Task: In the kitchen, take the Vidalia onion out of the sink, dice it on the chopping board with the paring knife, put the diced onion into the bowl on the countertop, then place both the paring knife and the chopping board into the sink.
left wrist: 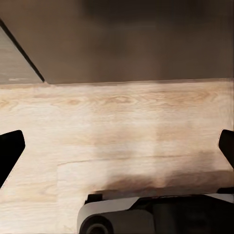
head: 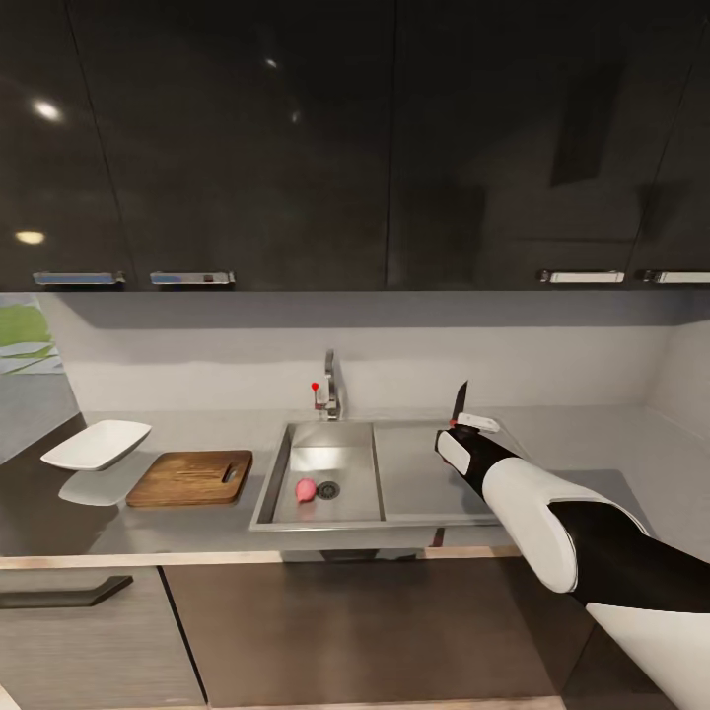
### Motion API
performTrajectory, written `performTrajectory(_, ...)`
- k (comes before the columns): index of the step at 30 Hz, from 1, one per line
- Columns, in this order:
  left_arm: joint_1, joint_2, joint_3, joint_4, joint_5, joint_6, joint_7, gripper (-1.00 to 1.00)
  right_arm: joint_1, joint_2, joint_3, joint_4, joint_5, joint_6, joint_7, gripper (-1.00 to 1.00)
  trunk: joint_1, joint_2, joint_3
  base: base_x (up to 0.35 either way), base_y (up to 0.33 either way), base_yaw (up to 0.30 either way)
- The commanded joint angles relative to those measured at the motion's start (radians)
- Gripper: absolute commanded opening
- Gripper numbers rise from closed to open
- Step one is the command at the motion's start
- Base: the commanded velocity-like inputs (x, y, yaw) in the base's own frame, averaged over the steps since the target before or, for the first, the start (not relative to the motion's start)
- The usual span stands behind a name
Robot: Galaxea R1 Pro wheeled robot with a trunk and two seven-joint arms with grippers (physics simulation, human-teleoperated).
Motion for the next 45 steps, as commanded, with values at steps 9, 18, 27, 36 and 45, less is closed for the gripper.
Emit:
performTrajectory(9,-0.012,-0.014,-0.019,-0.148,-0.015,0.17,-0.005,1.0,0.0,-0.001,-0.002,-0.002,0.0,0.006,-0.004,-1.0,0.0,-0.001,0.0,0.0,0.0,0.0)
performTrajectory(18,-0.019,-0.021,-0.048,-0.15,-0.015,0.165,-0.009,1.0,0.0,-0.003,-0.002,-0.002,0.002,0.006,-0.004,-1.0,0.0,-0.001,0.0,-0.102,0.017,0.0)
performTrajectory(27,-0.02,-0.02,-0.051,-0.149,-0.015,0.165,-0.008,1.0,0.0,-0.003,-0.002,-0.002,0.001,0.006,-0.004,-1.0,0.0,-0.001,0.0,-0.311,0.005,0.0)
performTrajectory(36,-0.133,-0.025,-0.05,-0.15,-0.019,0.191,-0.003,1.0,0.0,-0.003,-0.002,-0.002,0.001,0.006,-0.005,-1.0,0.0,-0.001,0.0,-0.113,0.0,0.0)
performTrajectory(45,-0.47,-0.089,-0.05,-0.151,-0.02,0.425,-0.002,1.0,0.0,-0.006,-0.003,-0.004,0.002,0.004,-0.005,-1.0,0.0,-0.001,0.0,-0.002,0.0,0.0)
